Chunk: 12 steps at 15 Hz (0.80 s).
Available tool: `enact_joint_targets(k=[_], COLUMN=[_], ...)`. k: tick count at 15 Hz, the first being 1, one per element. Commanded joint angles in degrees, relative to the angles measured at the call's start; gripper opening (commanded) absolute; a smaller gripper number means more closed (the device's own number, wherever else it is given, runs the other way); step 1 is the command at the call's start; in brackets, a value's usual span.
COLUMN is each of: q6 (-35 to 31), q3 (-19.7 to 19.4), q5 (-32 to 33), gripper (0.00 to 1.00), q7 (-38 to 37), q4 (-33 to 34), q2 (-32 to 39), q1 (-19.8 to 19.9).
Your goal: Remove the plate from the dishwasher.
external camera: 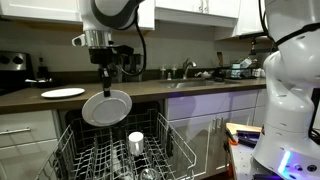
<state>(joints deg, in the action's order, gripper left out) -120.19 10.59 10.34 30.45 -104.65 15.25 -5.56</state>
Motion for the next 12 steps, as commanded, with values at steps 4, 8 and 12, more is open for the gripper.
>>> enact_joint_targets(k=[4, 8, 12], q6=[3.9, 4.6, 4.4], q3=[-1.3, -1.6, -1.8], q5=[7.9, 12.2, 15.2], gripper=[0.01, 0.01, 0.01], q7=[-7.2, -10.0, -11.9], q4=[-1.5, -1.6, -1.8], q2=[-5.4, -5.9, -5.8], q1=[-2.7, -3.3, -3.6])
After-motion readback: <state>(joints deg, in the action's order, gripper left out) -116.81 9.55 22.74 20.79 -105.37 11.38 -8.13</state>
